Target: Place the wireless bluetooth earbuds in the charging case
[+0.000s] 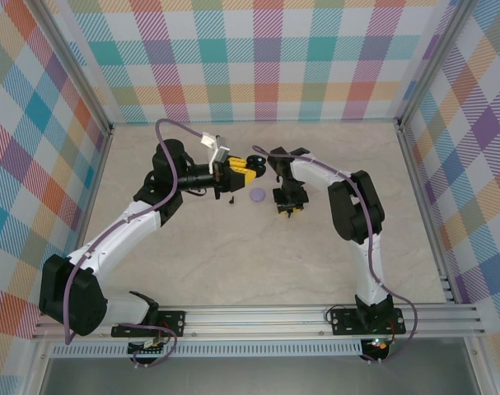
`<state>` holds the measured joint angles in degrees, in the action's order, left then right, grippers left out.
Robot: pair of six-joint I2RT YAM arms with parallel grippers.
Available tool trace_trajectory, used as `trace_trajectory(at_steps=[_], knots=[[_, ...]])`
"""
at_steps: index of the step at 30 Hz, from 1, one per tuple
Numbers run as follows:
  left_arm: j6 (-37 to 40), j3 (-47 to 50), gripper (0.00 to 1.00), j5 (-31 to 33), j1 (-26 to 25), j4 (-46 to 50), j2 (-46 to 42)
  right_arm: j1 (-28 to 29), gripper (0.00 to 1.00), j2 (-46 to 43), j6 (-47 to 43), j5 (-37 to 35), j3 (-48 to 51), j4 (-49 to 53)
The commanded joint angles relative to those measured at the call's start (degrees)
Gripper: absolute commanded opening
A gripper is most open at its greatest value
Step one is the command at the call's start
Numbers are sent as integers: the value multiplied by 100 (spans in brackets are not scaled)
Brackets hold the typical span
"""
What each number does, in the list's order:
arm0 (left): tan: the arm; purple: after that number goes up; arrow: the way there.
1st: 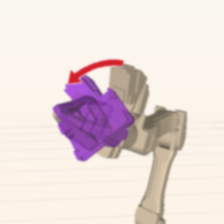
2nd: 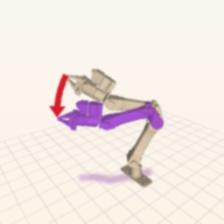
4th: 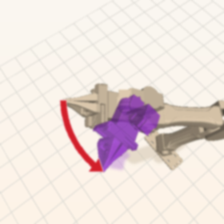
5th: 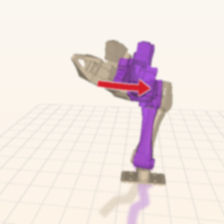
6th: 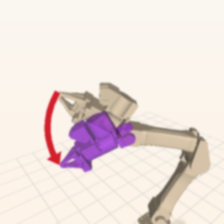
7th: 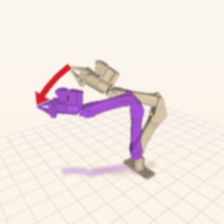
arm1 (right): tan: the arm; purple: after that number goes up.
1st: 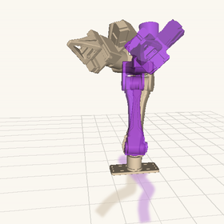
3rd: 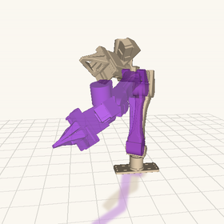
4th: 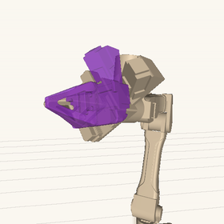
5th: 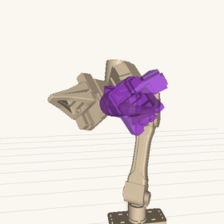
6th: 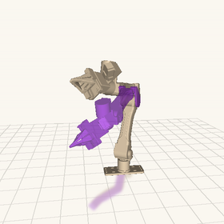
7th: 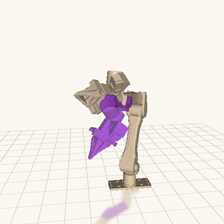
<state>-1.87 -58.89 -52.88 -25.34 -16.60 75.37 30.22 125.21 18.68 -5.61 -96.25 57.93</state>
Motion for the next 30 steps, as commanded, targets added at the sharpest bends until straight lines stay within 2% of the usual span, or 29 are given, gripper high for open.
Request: trace_trajectory(at_steps=[1, 11, 30], knots=[[97, -149, 0, -84, 106, -89, -17, 37, 29, 207, 61, -130, -56, 236], [117, -109, 0, -50, 106, -63, -40, 41, 22, 112, 152, -161, 98, 52], [130, -61, 0, 330, 100, 142, -32, -118, 20, -683, 285, -134, 885, -829]])
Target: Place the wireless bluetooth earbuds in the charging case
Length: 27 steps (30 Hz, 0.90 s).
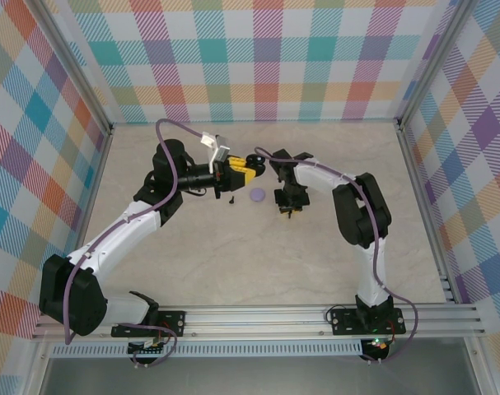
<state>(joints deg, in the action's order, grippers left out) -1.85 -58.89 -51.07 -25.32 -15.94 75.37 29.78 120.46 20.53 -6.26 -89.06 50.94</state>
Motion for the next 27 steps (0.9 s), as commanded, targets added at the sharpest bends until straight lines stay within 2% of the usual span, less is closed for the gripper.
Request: trace_trajectory(at_steps=[1, 15, 27], knots=[[115, -55, 0, 242, 106, 111, -31, -86, 20, -254, 107, -72, 222, -180], [-249, 129, 0, 1187, 161, 122, 204, -192, 18, -890, 126, -89, 828, -790], [-430, 207, 0, 1536, 168, 73, 448, -189, 18, -1240, 3, -95, 1097, -1055]])
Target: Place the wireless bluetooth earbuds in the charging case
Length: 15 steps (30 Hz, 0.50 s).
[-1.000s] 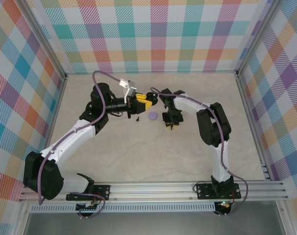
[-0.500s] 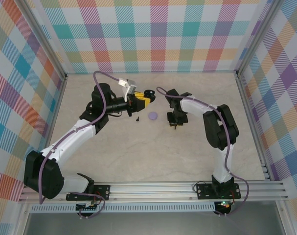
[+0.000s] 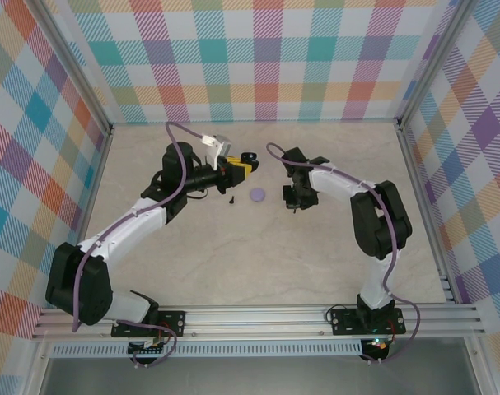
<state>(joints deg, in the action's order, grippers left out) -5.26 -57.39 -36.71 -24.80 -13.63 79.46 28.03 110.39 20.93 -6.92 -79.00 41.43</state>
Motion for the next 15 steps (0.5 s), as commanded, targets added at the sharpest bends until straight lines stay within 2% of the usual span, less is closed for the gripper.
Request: trace_trajectory(at_steps=[1, 15], knots=[[-89, 57, 0, 117, 118, -133, 51, -19, 18, -286, -45, -33, 135, -143], [-383, 266, 0, 554, 62, -39, 385, -17, 17, -1431, -259, 423, 571, -699]])
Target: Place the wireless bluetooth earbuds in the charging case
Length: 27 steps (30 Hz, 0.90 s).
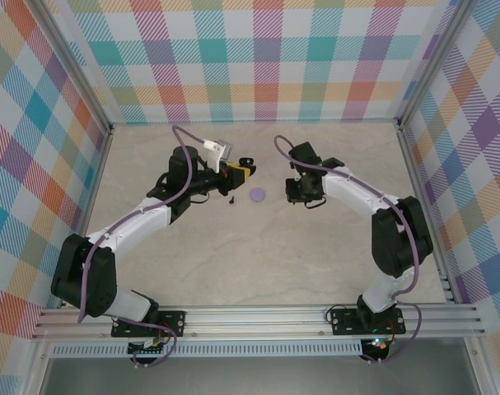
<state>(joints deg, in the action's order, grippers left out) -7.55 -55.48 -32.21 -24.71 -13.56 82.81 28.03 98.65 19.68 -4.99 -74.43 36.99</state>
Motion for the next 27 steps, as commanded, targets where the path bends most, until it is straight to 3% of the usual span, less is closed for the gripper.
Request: trace_trajectory(at_steps=[1, 12, 27], knots=[[-175, 105, 0, 140, 24, -73, 75, -17, 17, -355, -140, 296, 137, -308], [-328, 310, 0, 290, -217, -403, 314, 22, 18, -1310, -289, 1086, 249, -844], [450, 487, 0, -619, -497, -1096, 193, 172, 20, -2077, -388, 2297, 81, -1401]])
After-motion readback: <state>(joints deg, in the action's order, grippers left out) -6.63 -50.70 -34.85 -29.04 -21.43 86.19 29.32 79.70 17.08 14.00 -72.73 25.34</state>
